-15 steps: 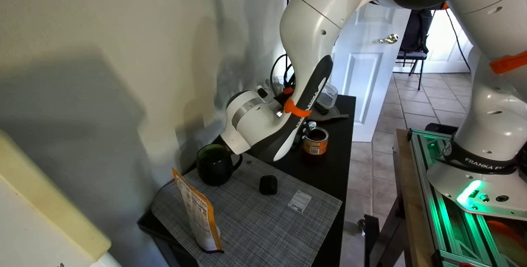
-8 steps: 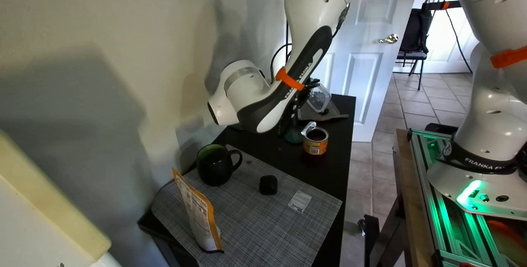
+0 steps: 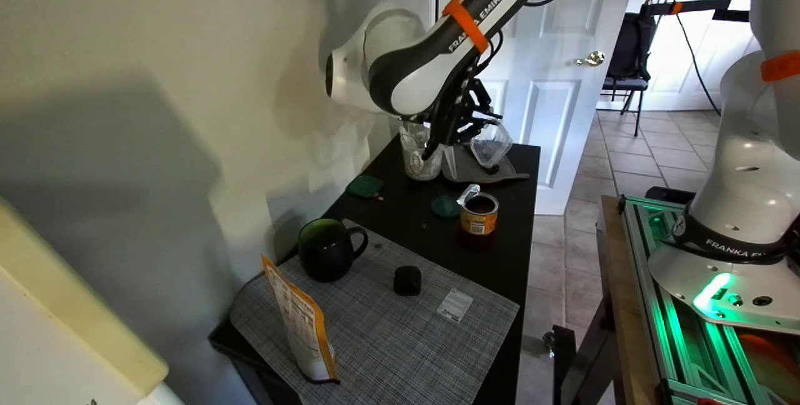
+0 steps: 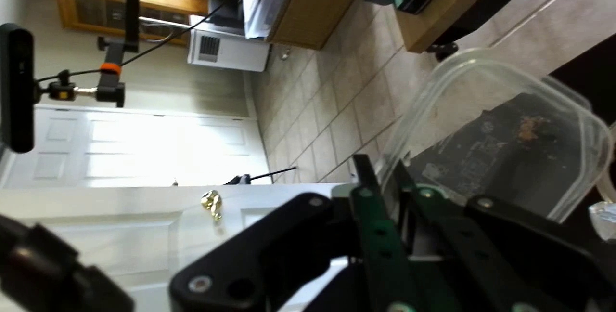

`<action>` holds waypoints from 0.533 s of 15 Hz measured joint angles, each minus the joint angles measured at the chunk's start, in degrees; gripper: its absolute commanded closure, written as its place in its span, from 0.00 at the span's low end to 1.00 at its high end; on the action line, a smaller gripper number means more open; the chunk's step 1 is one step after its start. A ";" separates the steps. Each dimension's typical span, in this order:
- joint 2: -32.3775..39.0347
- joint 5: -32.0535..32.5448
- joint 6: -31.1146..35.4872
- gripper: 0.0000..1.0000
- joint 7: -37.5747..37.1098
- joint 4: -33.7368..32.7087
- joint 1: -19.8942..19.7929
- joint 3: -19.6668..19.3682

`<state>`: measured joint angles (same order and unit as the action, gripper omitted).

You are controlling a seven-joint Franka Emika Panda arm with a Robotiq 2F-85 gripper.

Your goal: Pick up the small square clear lunch box and pour all its contents into the yellow can

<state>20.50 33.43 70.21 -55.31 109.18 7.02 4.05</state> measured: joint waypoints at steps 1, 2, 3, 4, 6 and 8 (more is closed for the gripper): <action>-1.86 -1.76 2.10 0.97 0.00 1.58 -0.72 -0.36; -3.57 -3.45 4.33 0.97 0.00 3.15 -1.41 -0.88; -5.12 -5.10 6.61 0.97 0.00 4.69 -2.09 -1.45; -6.56 -6.66 8.98 0.97 0.00 6.21 -2.81 -2.09; -9.15 -9.60 13.57 0.97 0.00 8.95 -4.18 -3.36; -11.70 -11.77 17.97 0.97 -0.47 11.09 -5.08 -4.30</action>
<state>8.80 21.66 88.17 -55.78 120.27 1.94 -0.25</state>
